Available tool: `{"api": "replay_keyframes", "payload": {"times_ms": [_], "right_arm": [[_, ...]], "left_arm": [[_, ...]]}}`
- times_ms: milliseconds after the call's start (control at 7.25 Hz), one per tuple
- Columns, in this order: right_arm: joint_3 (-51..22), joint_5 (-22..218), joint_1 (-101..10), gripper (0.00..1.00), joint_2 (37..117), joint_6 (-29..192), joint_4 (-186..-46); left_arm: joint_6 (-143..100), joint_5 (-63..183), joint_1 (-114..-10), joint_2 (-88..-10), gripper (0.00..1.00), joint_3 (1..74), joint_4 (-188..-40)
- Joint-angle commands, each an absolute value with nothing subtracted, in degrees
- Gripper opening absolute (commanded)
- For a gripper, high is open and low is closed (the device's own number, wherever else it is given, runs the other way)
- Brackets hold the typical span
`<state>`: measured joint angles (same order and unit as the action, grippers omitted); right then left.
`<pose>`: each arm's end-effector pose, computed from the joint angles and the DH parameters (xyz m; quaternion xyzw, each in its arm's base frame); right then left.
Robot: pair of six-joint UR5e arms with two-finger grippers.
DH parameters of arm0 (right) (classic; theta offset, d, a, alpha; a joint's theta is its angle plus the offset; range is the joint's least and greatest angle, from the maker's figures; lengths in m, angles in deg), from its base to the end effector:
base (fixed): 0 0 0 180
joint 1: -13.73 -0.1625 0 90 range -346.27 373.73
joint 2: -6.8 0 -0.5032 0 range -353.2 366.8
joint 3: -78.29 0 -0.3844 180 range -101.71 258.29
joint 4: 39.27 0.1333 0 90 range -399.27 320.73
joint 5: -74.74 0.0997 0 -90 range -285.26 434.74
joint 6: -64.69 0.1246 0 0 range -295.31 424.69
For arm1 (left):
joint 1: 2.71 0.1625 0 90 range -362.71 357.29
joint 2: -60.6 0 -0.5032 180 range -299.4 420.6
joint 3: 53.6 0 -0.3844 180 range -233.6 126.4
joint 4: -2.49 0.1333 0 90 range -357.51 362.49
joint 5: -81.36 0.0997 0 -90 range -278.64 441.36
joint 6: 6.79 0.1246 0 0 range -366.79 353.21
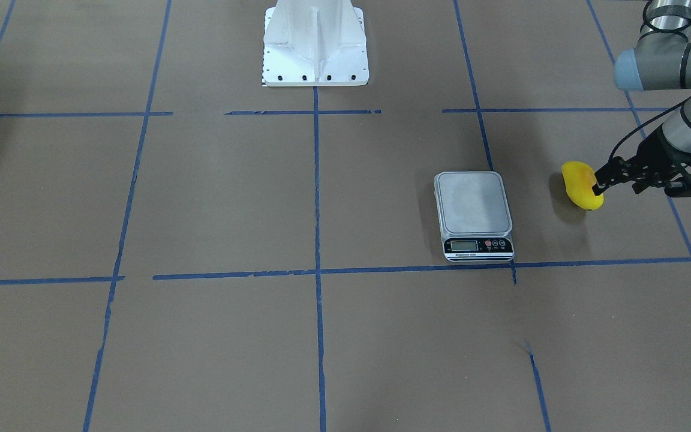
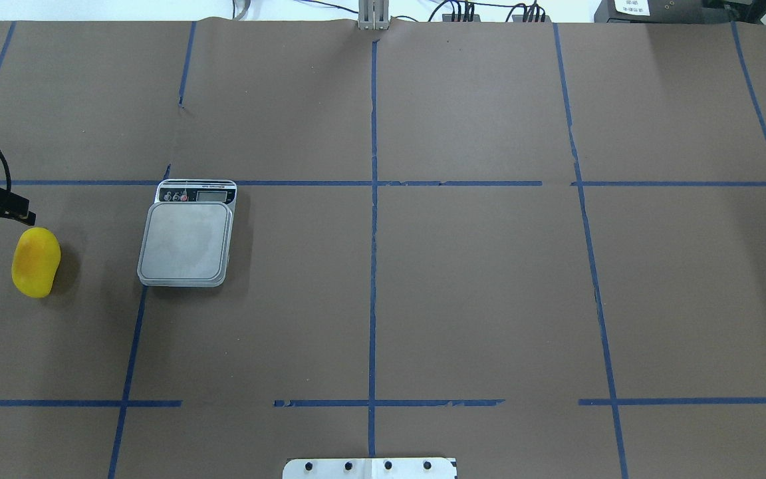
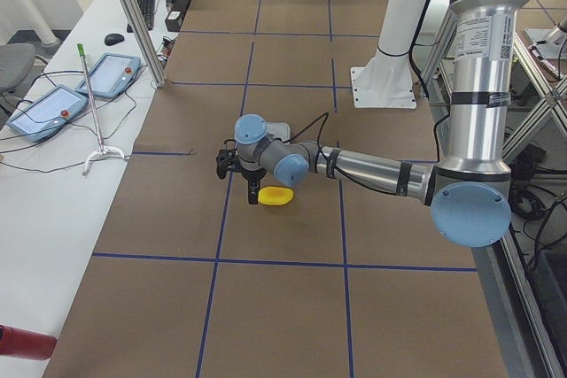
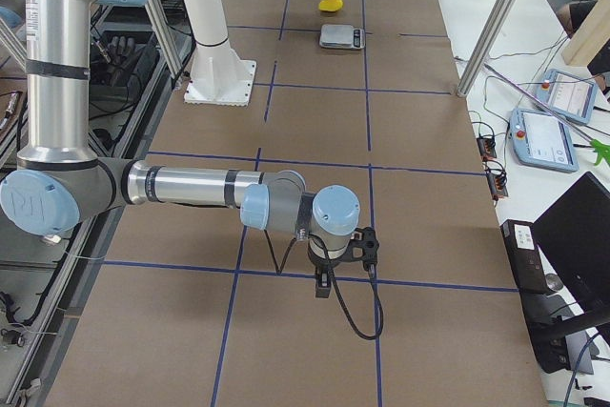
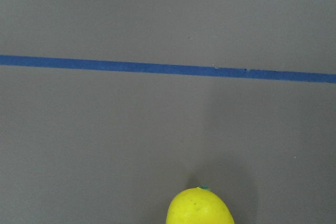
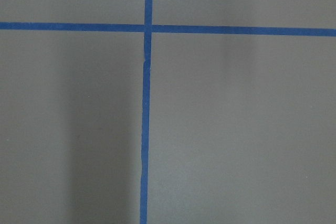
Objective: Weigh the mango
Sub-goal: 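Lower the left gripper over the yellow mango, then close the left gripper around the yellow mango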
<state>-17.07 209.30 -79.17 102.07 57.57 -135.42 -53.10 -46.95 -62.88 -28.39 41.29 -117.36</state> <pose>0.0675 -0.4251 0.7618 -0.0157 -0.3814 -0.0140 0.9242 0.2060 -0.4719 0.6656 0.0221 0.4162 -0.0354 0.9083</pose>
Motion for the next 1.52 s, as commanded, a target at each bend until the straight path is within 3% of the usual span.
{"api": "replay_keyframes", "payload": {"times_ms": [0, 690, 828, 966, 1103, 1241, 1379], "right_arm": [[-17.07, 209.3, -79.17, 1.0, 102.07, 57.57, -135.42], [-17.07, 209.3, -79.17, 1.0, 102.07, 57.57, -135.42], [-17.07, 209.3, -79.17, 1.0, 102.07, 57.65, -135.42], [-17.07, 209.3, -79.17, 1.0, 102.07, 57.57, -135.42], [-17.07, 209.3, -79.17, 1.0, 102.07, 57.57, -135.42], [-17.07, 209.3, -79.17, 1.0, 102.07, 57.57, -135.42], [-17.07, 209.3, -79.17, 1.0, 102.07, 57.57, -135.42]], "left_arm": [[-54.08, -45.3, -59.86, -28.35, 1.0, 40.18, -118.36], [-53.55, -45.2, -56.06, -28.43, 1.0, 38.16, -118.36], [-53.73, -45.55, -56.06, -28.43, 0.59, 38.42, -118.27], [-53.38, -45.82, -56.15, -28.35, 0.1, 38.86, -118.01], [-53.46, -45.82, -56.5, -28.26, 0.0, 39.82, -117.92], [-53.29, -45.99, -57.03, -27.74, 0.0, 42.61, -116.79], [-52.94, -47.04, -57.38, -24.86, 0.0, 49.77, -111.81]]}}
